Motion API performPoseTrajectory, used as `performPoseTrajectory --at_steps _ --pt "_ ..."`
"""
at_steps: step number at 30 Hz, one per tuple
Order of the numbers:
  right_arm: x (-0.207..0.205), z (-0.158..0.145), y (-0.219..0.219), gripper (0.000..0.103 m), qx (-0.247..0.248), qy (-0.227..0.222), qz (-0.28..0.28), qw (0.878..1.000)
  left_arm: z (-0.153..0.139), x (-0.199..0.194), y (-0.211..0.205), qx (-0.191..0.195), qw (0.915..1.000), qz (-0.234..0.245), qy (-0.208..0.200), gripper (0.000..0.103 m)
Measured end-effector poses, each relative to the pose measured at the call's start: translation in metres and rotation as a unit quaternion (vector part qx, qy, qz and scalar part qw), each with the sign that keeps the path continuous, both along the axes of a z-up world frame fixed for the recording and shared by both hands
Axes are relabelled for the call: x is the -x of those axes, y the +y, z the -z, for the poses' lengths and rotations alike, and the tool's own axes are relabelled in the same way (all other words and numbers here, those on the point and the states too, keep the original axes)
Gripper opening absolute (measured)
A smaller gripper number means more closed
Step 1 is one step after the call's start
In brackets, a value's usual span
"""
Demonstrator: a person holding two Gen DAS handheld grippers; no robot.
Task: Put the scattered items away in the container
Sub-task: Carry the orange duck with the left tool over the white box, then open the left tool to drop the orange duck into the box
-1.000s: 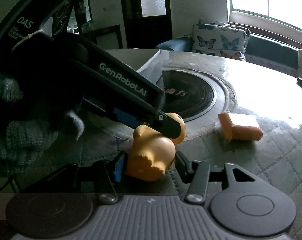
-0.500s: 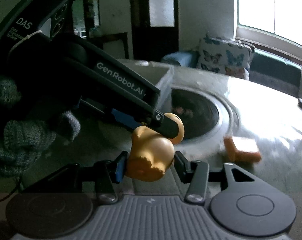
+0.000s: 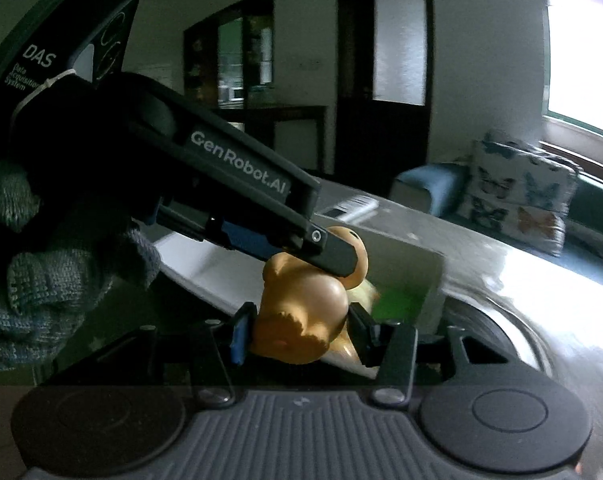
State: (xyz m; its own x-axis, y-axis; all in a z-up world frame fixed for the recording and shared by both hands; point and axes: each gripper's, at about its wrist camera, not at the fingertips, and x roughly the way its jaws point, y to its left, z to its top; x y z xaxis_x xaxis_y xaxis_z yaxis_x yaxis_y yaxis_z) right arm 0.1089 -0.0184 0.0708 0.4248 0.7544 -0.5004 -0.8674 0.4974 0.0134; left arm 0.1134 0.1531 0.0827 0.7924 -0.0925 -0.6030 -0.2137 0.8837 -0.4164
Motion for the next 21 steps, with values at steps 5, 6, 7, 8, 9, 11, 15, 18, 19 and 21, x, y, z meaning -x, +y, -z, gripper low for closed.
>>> performPoseTrajectory --at_steps 5,6,7,8,9,11,15,18,19,21 --pt "-0.022 0.007 0.042 0.050 0.009 0.028 -0.024 0.999 0.007 -0.012 0.038 0.004 0.9993 -0.032 0.017 0.046" --pt "-0.027 0.009 0.050 0.050 0.011 0.033 -0.029 0.999 0.011 -0.015 0.045 0.007 0.9991 -0.037 0.022 0.046" --pt "-0.031 0.011 0.058 0.050 0.014 0.039 -0.034 0.999 0.015 -0.018 0.052 0.010 0.9987 -0.041 0.029 0.046" --pt "-0.035 0.012 0.066 0.050 0.016 0.045 -0.038 0.998 0.019 -0.021 0.059 0.016 0.9982 -0.045 0.035 0.046" --pt "-0.040 0.014 0.073 0.050 0.019 0.051 -0.042 0.998 0.024 -0.024 0.065 0.022 0.9977 -0.049 0.041 0.046" --pt "-0.047 0.020 0.082 0.050 0.027 0.065 -0.046 0.996 0.033 -0.028 0.076 0.035 0.9967 -0.053 0.051 0.046" --pt "-0.056 0.031 0.093 0.050 0.044 0.087 -0.055 0.994 0.047 -0.034 0.088 0.051 0.9947 -0.056 0.069 0.046" --pt "-0.057 0.037 0.097 0.050 0.051 0.098 -0.054 0.992 0.053 -0.034 0.090 0.055 0.9939 -0.056 0.078 0.046" --pt "-0.056 0.038 0.097 0.050 0.052 0.097 -0.051 0.993 0.055 -0.035 0.090 0.053 0.9934 -0.056 0.085 0.046" --pt "-0.055 0.039 0.095 0.051 0.050 0.096 -0.047 0.993 0.060 -0.036 0.089 0.049 0.9925 -0.058 0.096 0.043"
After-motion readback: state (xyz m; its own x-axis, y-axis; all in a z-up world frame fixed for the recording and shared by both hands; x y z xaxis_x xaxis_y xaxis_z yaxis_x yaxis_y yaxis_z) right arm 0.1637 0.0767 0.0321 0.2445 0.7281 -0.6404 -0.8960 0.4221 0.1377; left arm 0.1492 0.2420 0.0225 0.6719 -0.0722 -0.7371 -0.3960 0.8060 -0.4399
